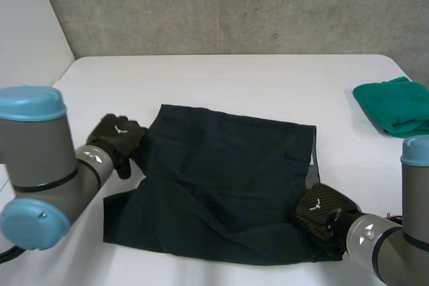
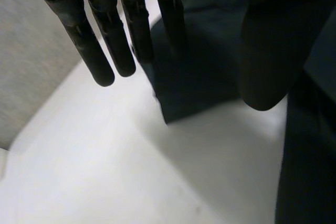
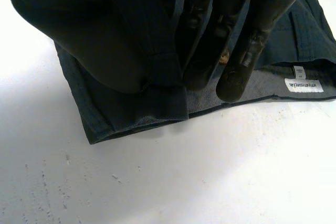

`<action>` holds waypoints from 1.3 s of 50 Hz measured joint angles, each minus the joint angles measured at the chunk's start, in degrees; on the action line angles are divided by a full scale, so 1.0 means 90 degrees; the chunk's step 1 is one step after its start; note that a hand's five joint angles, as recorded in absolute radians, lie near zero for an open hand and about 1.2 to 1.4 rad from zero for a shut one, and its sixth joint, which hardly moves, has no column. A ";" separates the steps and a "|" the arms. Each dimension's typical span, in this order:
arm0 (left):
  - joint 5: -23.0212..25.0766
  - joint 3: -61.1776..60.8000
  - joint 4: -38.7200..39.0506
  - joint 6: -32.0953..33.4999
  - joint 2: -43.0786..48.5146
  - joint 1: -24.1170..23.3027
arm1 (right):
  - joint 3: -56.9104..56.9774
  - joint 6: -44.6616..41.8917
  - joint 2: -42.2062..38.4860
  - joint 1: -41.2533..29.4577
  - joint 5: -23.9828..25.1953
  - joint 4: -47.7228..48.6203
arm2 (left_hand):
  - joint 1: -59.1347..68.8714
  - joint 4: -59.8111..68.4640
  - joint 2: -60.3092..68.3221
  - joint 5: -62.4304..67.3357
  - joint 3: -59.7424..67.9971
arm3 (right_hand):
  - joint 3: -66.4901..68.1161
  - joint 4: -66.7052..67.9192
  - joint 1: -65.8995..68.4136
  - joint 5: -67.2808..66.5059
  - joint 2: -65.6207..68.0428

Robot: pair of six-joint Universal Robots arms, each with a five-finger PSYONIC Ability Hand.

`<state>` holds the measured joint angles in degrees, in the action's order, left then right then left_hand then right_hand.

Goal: Fold the laundry.

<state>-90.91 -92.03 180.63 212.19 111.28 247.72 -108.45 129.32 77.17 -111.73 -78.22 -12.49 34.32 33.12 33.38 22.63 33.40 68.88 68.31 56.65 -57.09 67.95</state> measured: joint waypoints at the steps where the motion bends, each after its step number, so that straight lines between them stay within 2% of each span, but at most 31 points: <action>1: 0.0030 -0.0088 0.0023 -0.0048 -0.0159 0.0001 | -0.0001 0.0000 0.0002 0.0000 0.0000 0.0000 | -0.0142 -0.0086 -0.0092 -0.0085 -0.0091 | 0.0000 0.0000 0.0000 0.0000 0.0000; 5: 0.0308 -0.0454 0.0068 -0.0170 -0.0678 -0.0048 | -0.0001 0.0002 0.0008 0.0002 0.0000 0.0000 | -0.0339 -0.0287 -0.0268 -0.0258 -0.0227 | 0.0000 0.0000 0.0000 0.0000 0.0000; 11: 0.1029 -0.1026 0.0000 -0.0245 -0.1196 -0.0271 | -0.0001 0.0000 0.0010 0.0003 0.0000 0.0000 | -0.0339 -0.0300 -0.0274 -0.0265 -0.0227 | 0.0000 0.0000 0.0000 0.0000 0.0000; 17: 0.1280 -0.1289 -0.0076 -0.0244 -0.1219 -0.0454 | 0.0002 -0.0001 0.0011 0.0015 0.0000 0.0000 | -0.0339 -0.0300 -0.0273 -0.0260 -0.0226 | 0.0000 0.0000 0.0000 0.0000 0.0000; 21: 0.1279 -0.1325 -0.0089 -0.0227 -0.1083 -0.0485 | 0.0003 -0.0001 0.0010 0.0024 0.0000 0.0004 | -0.0279 -0.0203 -0.0206 -0.0144 -0.0188 | 0.0000 0.0000 0.0000 0.0000 0.0000; 27: 0.1234 -0.1293 -0.0086 -0.0177 -0.0634 -0.0484 | 0.0004 0.0001 0.0010 0.0031 -0.0004 0.0008 | 0.0561 0.0624 0.0602 0.0669 0.0588 | 0.0000 0.0000 0.0000 0.0000 0.0000; 30: 0.1194 -0.1253 -0.0075 -0.0156 -0.0406 -0.0478 | 0.0010 0.0001 0.0010 0.0036 -0.0009 0.0009 | 0.2028 0.1982 0.1956 0.2000 0.1942 | 0.0000 0.0000 0.0000 0.0000 0.0000; 31: 0.1194 -0.1253 -0.0075 -0.0156 -0.0406 -0.0478 | 0.0010 0.0001 0.0010 0.0036 -0.0009 0.0009 | 0.2028 0.1982 0.1956 0.2000 0.1942 | 0.0000 0.0000 0.0000 0.0000 0.0000; 32: 0.1155 -0.1233 -0.0070 -0.0150 -0.0325 -0.0475 | 0.0016 0.0000 0.0015 0.0039 -0.0013 0.0006 | 0.2966 0.2889 0.2860 0.2900 0.2840 | 0.0000 0.0000 0.0000 0.0000 0.0000; 33: 0.1139 -0.1226 -0.0069 -0.0148 -0.0306 -0.0475 | 0.0021 -0.0001 0.0021 0.0042 -0.0017 0.0002 | 0.2966 0.2889 0.2860 0.2900 0.2840 | 0.0000 0.0000 0.0000 0.0000 0.0000; 34: 0.1099 -0.1217 -0.0068 -0.0147 -0.0286 -0.0476 | 0.0027 -0.0001 0.0034 0.0046 -0.0024 -0.0005 | 0.3539 0.3804 0.3785 0.3714 0.3729 | 0.0000 0.0000 0.0000 0.0000 0.0000; 37: 0.1003 -0.1213 -0.0078 -0.0148 -0.0332 -0.0484 | 0.0037 -0.0004 0.0100 0.0057 -0.0044 -0.0036 | 0.3539 0.3930 0.3895 0.3721 0.3824 | 0.0000 0.0000 0.0000 0.0000 0.0000; 41: 0.0855 -0.1263 -0.0174 -0.0152 -0.0680 -0.0507 | 0.0031 -0.0020 0.0330 0.0074 -0.0065 -0.0159 | 0.3539 0.3945 0.3898 0.3721 0.3824 | 0.0000 0.0000 0.0000 0.0000 0.0000; 43: 0.0745 -0.1366 -0.0362 -0.0147 -0.1206 -0.0553 | 0.0012 -0.0057 0.0654 0.0088 -0.0069 -0.0397 | 0.3539 0.3946 0.3899 0.3721 0.3824 | 0.0000 0.0000 0.0000 0.0000 0.0000; 48: 0.0693 -0.1558 -0.1230 -0.0021 -0.2259 -0.0639 | 0.0049 -0.0236 0.1294 0.0136 -0.0007 -0.1149 | 0.3539 0.3947 0.3903 0.3721 0.3897 | 0.0000 0.0000 0.0000 0.0000 0.0000; 52: 0.0720 -0.1525 -0.1973 0.0195 -0.2579 -0.0666 | 0.0251 -0.0493 0.1628 0.0245 0.0065 -0.1570 | 0.3540 0.3948 0.3913 0.3721 0.3911 | 0.0000 0.0000 0.0000 0.0000 0.0000; 58: 0.0717 -0.1321 -0.2074 0.0312 -0.2427 -0.0674 | 0.0436 -0.0538 0.1621 0.0287 0.0106 -0.1484 | 0.3540 0.3949 0.3915 0.3721 0.3911 | 0.0000 0.0000 0.0000 0.0000 0.0000; 60: 0.0677 -0.0750 -0.1531 0.0369 -0.1697 -0.0664 | 0.0908 -0.0312 0.1170 0.0289 0.0126 -0.0895 | 0.3540 0.3949 0.3915 0.3721 0.3911 | 0.0000 0.0001 0.0000 0.0000 0.0000; 63: 0.0649 -0.0519 -0.1279 0.0369 -0.1405 -0.0658 | 0.1078 -0.0197 0.0955 0.0252 0.0103 -0.0723 | 0.3540 0.3951 0.3918 0.3721 0.3911 | 0.0000 0.0001 0.0000 0.0000 0.0005; 65: 0.0478 0.0306 -0.0583 0.0373 -0.0453 -0.0654 | 0.1766 0.0157 0.0157 0.0060 -0.0090 -0.0215 | 0.3540 0.3970 0.3922 0.3721 0.3911 | 0.0000 0.0001 0.0000 0.0000 0.0006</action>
<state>-86.60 -89.28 175.38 215.54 107.20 241.83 -92.56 130.73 78.58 -111.19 -79.03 -14.42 66.18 68.85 68.68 56.11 68.61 68.88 68.32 56.65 -57.09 68.00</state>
